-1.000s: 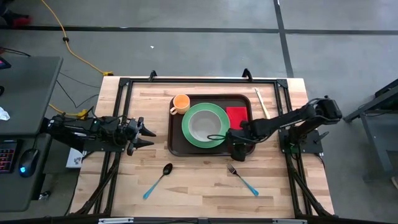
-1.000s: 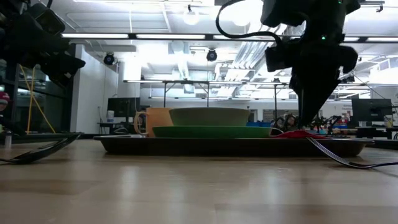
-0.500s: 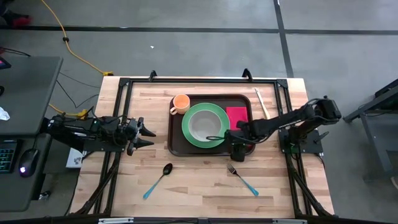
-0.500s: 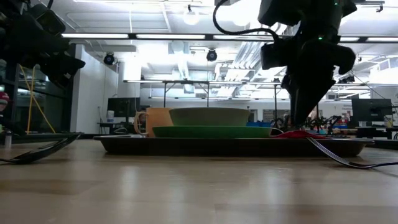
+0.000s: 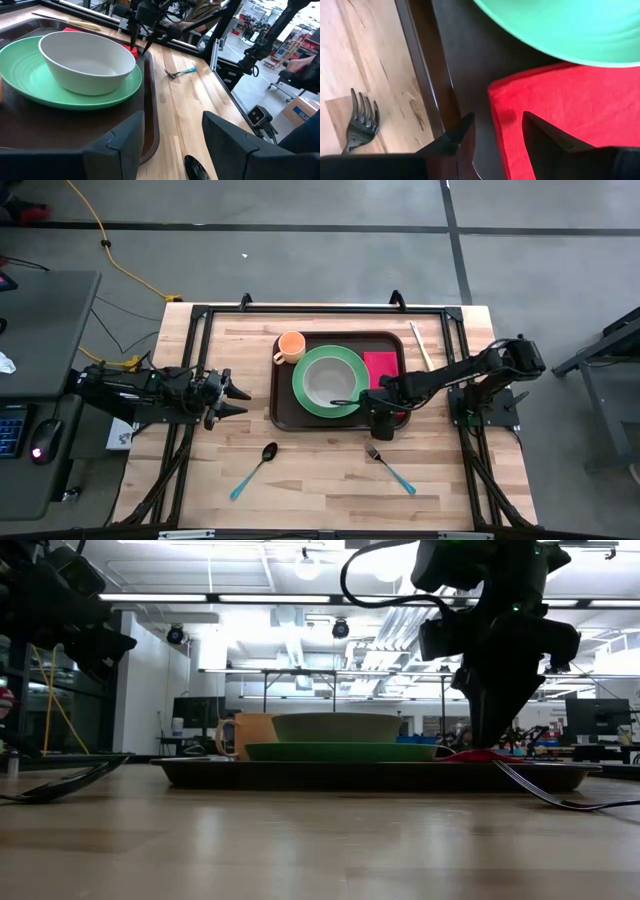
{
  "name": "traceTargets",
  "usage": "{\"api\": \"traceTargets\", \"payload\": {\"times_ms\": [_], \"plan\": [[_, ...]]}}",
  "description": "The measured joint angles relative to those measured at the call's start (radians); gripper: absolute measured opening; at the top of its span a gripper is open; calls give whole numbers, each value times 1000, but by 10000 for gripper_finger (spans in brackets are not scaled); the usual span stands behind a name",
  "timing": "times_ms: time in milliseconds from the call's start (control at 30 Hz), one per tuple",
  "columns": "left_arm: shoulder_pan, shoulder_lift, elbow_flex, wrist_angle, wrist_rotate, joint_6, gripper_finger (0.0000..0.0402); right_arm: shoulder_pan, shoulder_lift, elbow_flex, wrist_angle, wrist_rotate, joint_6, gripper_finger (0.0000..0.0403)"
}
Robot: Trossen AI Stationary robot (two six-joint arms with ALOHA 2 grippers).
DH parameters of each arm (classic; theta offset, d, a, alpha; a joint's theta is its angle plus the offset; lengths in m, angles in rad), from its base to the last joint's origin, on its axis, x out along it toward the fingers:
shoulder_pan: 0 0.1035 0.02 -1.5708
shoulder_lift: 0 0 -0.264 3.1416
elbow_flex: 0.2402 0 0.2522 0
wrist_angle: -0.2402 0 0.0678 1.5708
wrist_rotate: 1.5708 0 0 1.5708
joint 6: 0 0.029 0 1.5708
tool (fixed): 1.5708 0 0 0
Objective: Set up tray
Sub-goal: Put the red napkin on the brown serving tray to the right of the green plate
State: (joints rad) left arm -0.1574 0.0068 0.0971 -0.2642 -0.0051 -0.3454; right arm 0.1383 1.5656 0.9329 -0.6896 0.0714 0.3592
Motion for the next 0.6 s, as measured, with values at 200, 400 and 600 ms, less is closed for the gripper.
{"api": "traceTargets", "payload": {"times_ms": [200, 400, 600], "plan": [[0, 0, 0, 0, 0, 0, 230, -1, 19, 0, -4, -8, -11, 140], [0, 0, 0, 0, 1, 5, 230, -1, 79, 0, -5, -29, -27, 140], [0, 0, 0, 0, 1, 4, 230, -1, 103, 0, -1, 9, -26, 140]]}}
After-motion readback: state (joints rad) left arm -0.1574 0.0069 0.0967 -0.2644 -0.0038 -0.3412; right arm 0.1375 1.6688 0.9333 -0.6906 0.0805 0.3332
